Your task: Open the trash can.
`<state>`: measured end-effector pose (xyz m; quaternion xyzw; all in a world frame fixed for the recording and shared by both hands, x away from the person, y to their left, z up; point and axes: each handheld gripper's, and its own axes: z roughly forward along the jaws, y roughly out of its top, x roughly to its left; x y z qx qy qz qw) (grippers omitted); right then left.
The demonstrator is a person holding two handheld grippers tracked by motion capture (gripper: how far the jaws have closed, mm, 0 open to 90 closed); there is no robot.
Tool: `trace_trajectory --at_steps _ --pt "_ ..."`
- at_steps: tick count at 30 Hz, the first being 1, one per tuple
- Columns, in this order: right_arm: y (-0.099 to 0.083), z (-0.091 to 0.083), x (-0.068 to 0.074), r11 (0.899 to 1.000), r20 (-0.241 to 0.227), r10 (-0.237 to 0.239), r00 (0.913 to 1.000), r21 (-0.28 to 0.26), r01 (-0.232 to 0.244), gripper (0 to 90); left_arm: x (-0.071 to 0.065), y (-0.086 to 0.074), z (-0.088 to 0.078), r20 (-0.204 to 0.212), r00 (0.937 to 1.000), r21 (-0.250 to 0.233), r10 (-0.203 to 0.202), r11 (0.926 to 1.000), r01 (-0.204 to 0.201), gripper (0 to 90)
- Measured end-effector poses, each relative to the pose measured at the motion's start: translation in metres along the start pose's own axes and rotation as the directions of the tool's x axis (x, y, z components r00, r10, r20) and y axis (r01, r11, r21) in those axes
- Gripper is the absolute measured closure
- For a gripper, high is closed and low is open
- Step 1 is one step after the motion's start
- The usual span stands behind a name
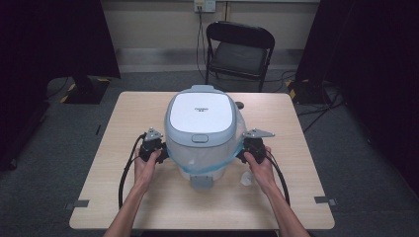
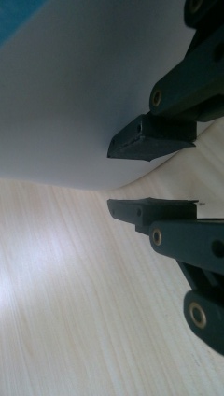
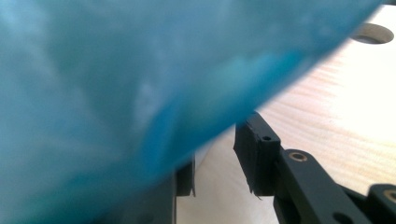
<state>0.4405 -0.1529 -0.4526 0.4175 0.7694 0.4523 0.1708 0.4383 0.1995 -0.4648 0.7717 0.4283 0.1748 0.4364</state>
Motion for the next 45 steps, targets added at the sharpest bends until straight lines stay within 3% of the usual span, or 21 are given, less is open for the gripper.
trace_trajectory --at_steps 6,11,18,23,26,28,31,34,39,45 --pt "-0.004 -0.01 0.012 0.999 -0.007 -0.042 0.9991 0.022 0.042 71.4 -0.005 -0.008 -0.009 0.011 0.9999 -0.009 0.008 0.9999 -0.008 72.2" --pt "-0.01 -0.019 0.017 0.999 -0.039 -0.035 0.9986 0.028 0.036 70.0 -0.01 -0.011 -0.015 0.021 0.9994 0.007 0.029 0.9996 -0.029 74.4" --pt "-0.02 -0.028 0.013 1.0 -0.067 -0.014 0.9977 0.016 0.015 61.1 -0.017 -0.015 -0.022 0.048 0.9982 0.019 0.035 0.9992 -0.036 74.5" --pt "-0.019 -0.029 0.011 0.999 -0.1 -0.019 0.9948 0.03 0.022 61.2 -0.024 -0.018 -0.031 0.027 0.9981 0.036 0.055 0.9978 -0.056 71.6" --pt "-0.018 -0.028 0.01 0.999 -0.106 -0.029 0.994 0.037 0.033 59.2 -0.02 -0.022 -0.033 0.064 0.9975 0.028 0.028 0.9992 -0.03 71.6" --pt "-0.018 -0.027 0.011 0.999 -0.107 -0.027 0.9939 0.032 0.031 59.0 -0.018 -0.024 -0.033 0.066 0.9978 0.021 0.004 0.9998 -0.005 67.5" --pt "-0.019 -0.026 0.01 0.999 -0.095 -0.02 0.9952 0.028 0.023 55.1 -0.017 -0.025 -0.033 0.037 0.9993 0.02 -0.004 0.9998 0.004 57.1" --pt "-0.02 -0.026 0.011 0.999 -0.093 -0.02 0.9954 0.034 0.023 56.9 -0.018 -0.024 -0.031 0.026 0.9996 0.017 -0.013 0.9998 0.012 54.4" --pt "-0.019 -0.027 0.013 0.999 -0.102 -0.02 0.9945 0.04 0.024 62.0 -0.018 -0.016 -0.024 0.01 1.0 0.018 0.0 0.9998 0.0 67.4" --pt "-0.02 -0.028 0.014 0.999 -0.092 -0.005 0.9957 0.037 0.008 62.7 -0.017 -0.014 -0.017 0.001 0.9996 0.018 -0.028 0.9995 0.028 69.2"
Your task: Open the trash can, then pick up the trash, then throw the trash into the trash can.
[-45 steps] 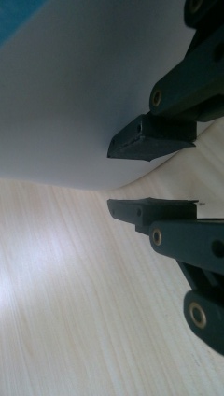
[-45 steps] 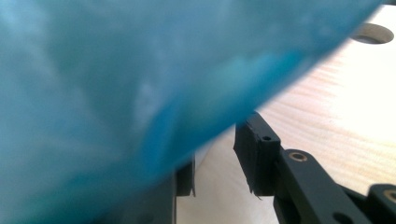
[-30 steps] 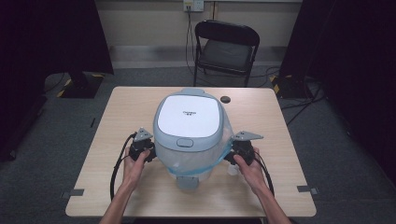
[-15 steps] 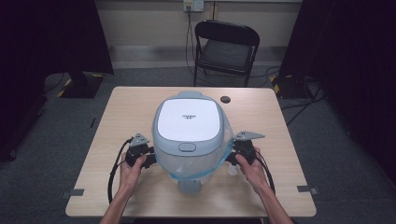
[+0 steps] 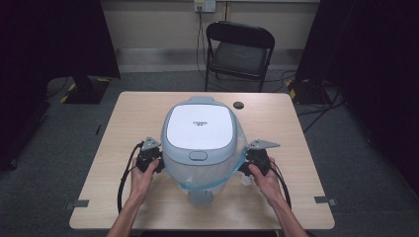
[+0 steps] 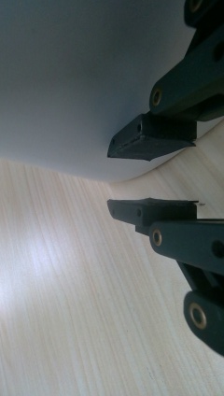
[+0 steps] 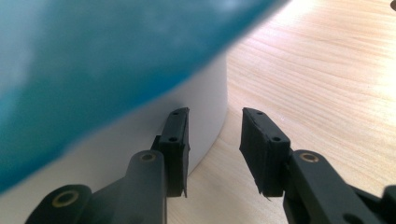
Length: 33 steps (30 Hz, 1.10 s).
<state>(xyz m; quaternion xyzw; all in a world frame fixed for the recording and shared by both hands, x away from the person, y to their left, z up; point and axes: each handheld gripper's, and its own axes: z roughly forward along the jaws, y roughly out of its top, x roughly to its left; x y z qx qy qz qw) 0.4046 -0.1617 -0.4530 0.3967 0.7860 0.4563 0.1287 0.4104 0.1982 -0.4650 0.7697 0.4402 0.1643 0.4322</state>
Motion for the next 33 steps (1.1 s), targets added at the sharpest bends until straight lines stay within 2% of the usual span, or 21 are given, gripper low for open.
trace_trajectory --at_steps 2,4,6,7,9,11,12,15,17,19,21,23,26,29,30,32,33 --pt "0.001 0.0 0.003 1.0 0.018 -0.008 0.9998 0.009 0.007 63.6 -0.003 0.001 0.002 -0.018 0.9998 0.002 0.007 1.0 -0.007 71.9" --pt "0.003 -0.001 0.005 1.0 0.038 -0.02 0.9991 0.02 0.019 62.8 -0.001 0.001 0.003 -0.017 0.9999 0.0 0.0 1.0 0.0 69.5" --pt "0.001 -0.002 0.004 1.0 0.027 0.006 0.9996 0.019 -0.006 59.7 0.003 0.0 0.005 -0.025 0.9996 -0.004 -0.016 0.9999 0.016 64.4" --pt "0.001 -0.002 0.002 1.0 0.034 0.006 0.9994 0.019 -0.006 55.3 0.004 0.0 0.005 -0.028 0.9993 -0.009 -0.023 0.9997 0.023 60.0" --pt "0.001 -0.003 0.001 1.0 0.073 -0.018 0.9972 0.023 0.016 36.8 0.009 -0.002 0.005 -0.041 0.9984 -0.004 -0.039 0.9992 0.039 41.3" --pt "0.0 -0.005 -0.001 0.999 0.066 -0.037 0.9971 0.027 0.036 31.4 0.017 -0.005 0.002 -0.011 0.9987 0.019 -0.049 0.9986 0.049 28.4" --pt "-0.001 -0.006 -0.002 0.999 0.06 -0.038 0.9974 0.028 0.036 29.5 0.018 -0.008 -0.001 -0.02 0.9984 0.024 -0.053 0.9983 0.054 25.6" --pt "-0.006 -0.008 -0.008 0.999 0.048 -0.02 0.9987 0.038 0.018 30.1 0.017 -0.016 -0.011 -0.045 0.9985 0.017 -0.033 0.9993 0.034 26.8" --pt "-0.011 -0.01 -0.011 0.999 0.049 -0.012 0.9987 0.041 0.01 30.6 0.015 -0.018 -0.018 -0.032 0.9993 0.039 -0.018 0.999 0.019 26.8" --pt "-0.016 -0.014 -0.014 0.999 0.04 -0.008 0.9991 0.033 0.007 30.2 0.013 -0.024 -0.03 0.028 0.9996 0.013 -0.012 0.9998 0.011 26.7" --pt "-0.018 -0.018 -0.016 0.999 0.042 0.0 0.9991 0.033 -0.002 29.9 0.009 -0.028 -0.039 0.084 0.9964 -0.007 -0.012 0.9999 0.012 25.7" --pt "-0.021 -0.022 -0.018 1.0 0.032 0.011 0.9994 0.02 -0.012 29.6 0.003 -0.03 -0.046 0.098 0.9951 -0.005 0.013 0.9999 -0.012 25.8" --pt "-0.025 -0.027 -0.019 1.0 0.026 -0.005 0.9997 0.028 0.004 27.8 -0.008 -0.036 -0.057 0.139 0.9891 0.008 0.047 0.9988 -0.049 26.7" --pt "-0.03 -0.032 -0.022 0.999 0.001 -0.009 1.0 0.036 0.009 26.4 -0.018 -0.043 -0.065 0.196 0.9795 0.002 0.046 0.9989 -0.047 28.5" --pt "-0.031 -0.033 -0.023 0.999 -0.004 -0.007 1.0 0.039 0.007 26.5 -0.023 -0.046 -0.068 0.215 0.9749 0.005 0.057 0.9982 -0.06 28.5" --pt "-0.034 -0.036 -0.024 0.999 -0.006 -0.008 1.0 0.04 0.008 26.4 -0.032 -0.048 -0.072 0.233 0.9695 0.006 0.077 0.9967 -0.081 29.6" --pt "-0.035 -0.037 -0.025 0.999 -0.005 -0.003 1.0 0.036 0.003 26.5 -0.037 -0.049 -0.073 0.255 0.9635 0.005 0.083 0.9962 -0.087 30.4"
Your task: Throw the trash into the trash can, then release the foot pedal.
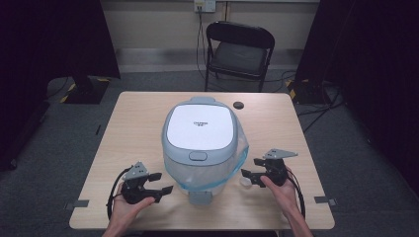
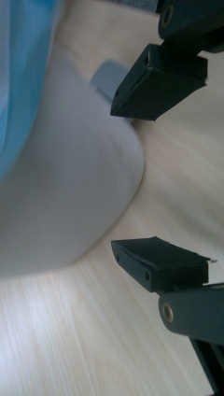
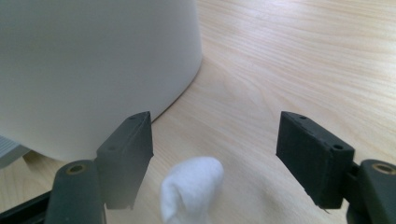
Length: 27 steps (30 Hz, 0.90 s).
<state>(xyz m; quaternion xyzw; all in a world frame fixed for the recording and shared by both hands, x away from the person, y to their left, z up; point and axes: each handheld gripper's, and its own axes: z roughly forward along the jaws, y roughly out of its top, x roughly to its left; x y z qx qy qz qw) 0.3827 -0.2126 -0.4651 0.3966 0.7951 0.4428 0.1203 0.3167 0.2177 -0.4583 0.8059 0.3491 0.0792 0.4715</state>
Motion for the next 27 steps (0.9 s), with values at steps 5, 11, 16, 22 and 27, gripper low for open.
trace_trajectory --at_steps 5,11,16,22,27 --pt "-0.002 -0.003 -0.004 1.0 0.007 0.014 0.9999 -0.008 -0.014 26.4 -0.032 0.001 0.003 0.08 0.9934 0.012 0.083 0.9964 -0.084 41.5" --pt "-0.002 -0.002 -0.003 1.0 -0.016 0.018 0.9997 0.0 -0.018 26.5 -0.049 0.007 0.019 0.145 0.9797 0.009 0.139 0.9899 -0.142 55.0" --pt "0.0 0.001 -0.003 1.0 -0.028 0.017 0.9995 -0.009 -0.017 26.5 -0.056 0.011 0.032 0.182 0.9678 0.01 0.174 0.9838 -0.179 73.5" --pt "-0.004 0.003 -0.005 1.0 -0.015 0.014 0.9998 0.026 -0.014 23.8 -0.057 0.017 0.046 0.179 0.9648 0.024 0.192 0.9796 -0.2 89.3" --pt "-0.009 -0.008 -0.019 0.998 0.044 0.061 0.9972 -0.003 -0.061 19.7 -0.06 0.016 0.055 0.136 0.9684 0.014 0.21 0.9769 -0.213 90.0"
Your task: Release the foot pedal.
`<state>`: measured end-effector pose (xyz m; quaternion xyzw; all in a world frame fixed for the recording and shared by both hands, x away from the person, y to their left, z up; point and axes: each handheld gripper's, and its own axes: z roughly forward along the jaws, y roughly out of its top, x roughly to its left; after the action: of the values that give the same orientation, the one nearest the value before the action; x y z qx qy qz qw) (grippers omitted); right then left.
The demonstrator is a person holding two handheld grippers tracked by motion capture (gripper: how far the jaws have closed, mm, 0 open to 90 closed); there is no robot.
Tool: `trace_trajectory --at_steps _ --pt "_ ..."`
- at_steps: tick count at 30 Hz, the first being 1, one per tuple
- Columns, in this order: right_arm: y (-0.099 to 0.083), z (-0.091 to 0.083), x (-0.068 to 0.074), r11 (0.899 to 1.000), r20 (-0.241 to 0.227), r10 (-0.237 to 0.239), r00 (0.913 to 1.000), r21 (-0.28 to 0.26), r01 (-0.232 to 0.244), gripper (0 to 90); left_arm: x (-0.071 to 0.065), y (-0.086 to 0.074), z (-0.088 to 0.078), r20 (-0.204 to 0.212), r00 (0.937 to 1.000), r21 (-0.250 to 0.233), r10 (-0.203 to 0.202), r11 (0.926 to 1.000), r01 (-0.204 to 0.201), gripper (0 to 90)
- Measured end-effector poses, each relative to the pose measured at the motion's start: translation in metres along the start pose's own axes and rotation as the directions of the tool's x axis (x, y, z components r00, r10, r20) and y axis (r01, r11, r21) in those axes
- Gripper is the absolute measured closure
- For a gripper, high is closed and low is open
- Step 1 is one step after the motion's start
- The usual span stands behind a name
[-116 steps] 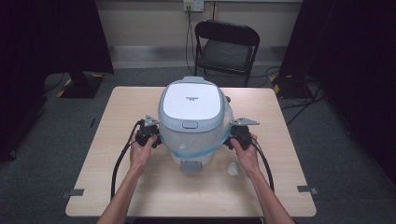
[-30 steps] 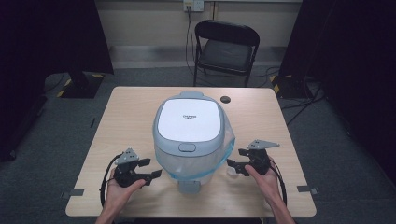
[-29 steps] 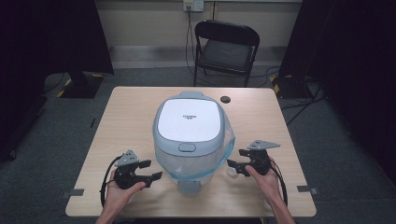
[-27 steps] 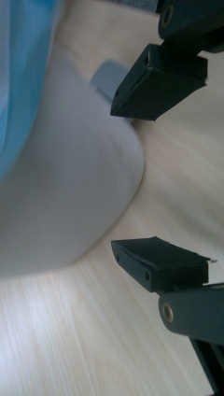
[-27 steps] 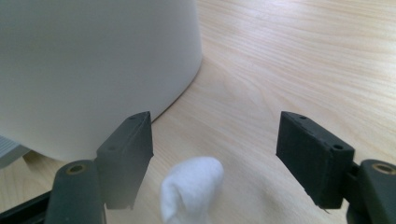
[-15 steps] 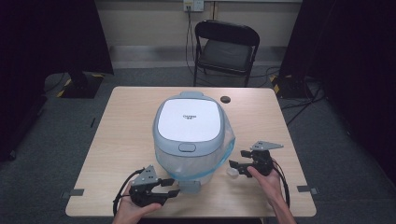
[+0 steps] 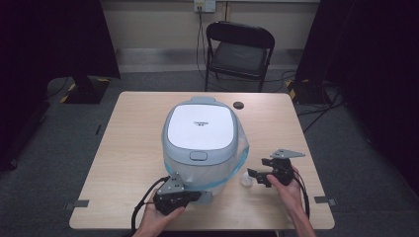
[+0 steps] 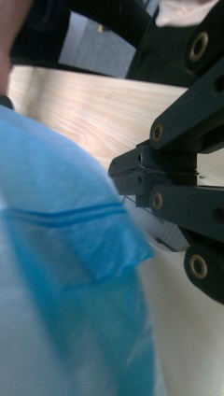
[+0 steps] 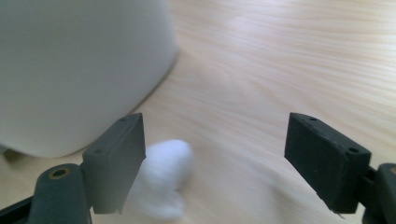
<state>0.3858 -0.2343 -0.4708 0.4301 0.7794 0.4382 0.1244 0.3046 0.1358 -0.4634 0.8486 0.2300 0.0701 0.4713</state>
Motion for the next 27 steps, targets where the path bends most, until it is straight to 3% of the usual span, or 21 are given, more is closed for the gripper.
trace_trajectory --at_steps 2,6,10,12,15,17,25,27 --pt "-0.002 -0.005 -0.009 1.0 0.042 0.022 0.9989 -0.013 -0.021 19.5 -0.002 -0.005 0.001 -0.017 0.9999 0.008 0.002 1.0 -0.002 90.0" --pt "-0.01 -0.008 -0.025 0.998 0.071 0.061 0.9956 -0.011 -0.06 19.0 0.0 -0.014 0.003 -0.052 0.9983 -0.004 -0.026 0.9997 0.026 90.0" --pt "-0.014 -0.012 -0.034 0.996 0.084 0.084 0.9929 -0.017 -0.083 19.0 -0.003 -0.016 0.008 -0.054 0.9984 -0.023 -0.012 0.9997 0.011 87.7" --pt "-0.015 -0.013 -0.036 0.996 0.091 0.094 0.9914 -0.021 -0.092 19.1 -0.006 -0.015 0.011 -0.081 0.9967 -0.016 0.007 0.9998 -0.008 86.8" --pt "-0.019 -0.013 -0.04 0.995 0.098 0.104 0.9897 -0.013 -0.103 19.3 -0.006 -0.015 0.013 -0.063 0.9979 -0.024 0.016 0.9995 -0.017 88.6" --pt "-0.023 -0.013 -0.041 0.994 0.112 0.107 0.988 -0.007 -0.107 19.3 -0.008 -0.016 0.015 -0.071 0.9964 -0.015 0.046 0.9987 -0.048 89.6" --pt "-0.032 -0.012 -0.039 0.995 0.144 0.085 0.9859 0.043 -0.092 18.9 -0.005 -0.018 0.017 -0.079 0.9968 -0.03 -0.006 0.9995 0.003 90.0" --pt "-0.032 -0.011 -0.039 0.995 0.148 0.08 0.9857 0.044 -0.087 18.8 -0.006 -0.019 0.017 -0.086 0.9962 -0.035 0.003 0.9994 -0.006 90.0"
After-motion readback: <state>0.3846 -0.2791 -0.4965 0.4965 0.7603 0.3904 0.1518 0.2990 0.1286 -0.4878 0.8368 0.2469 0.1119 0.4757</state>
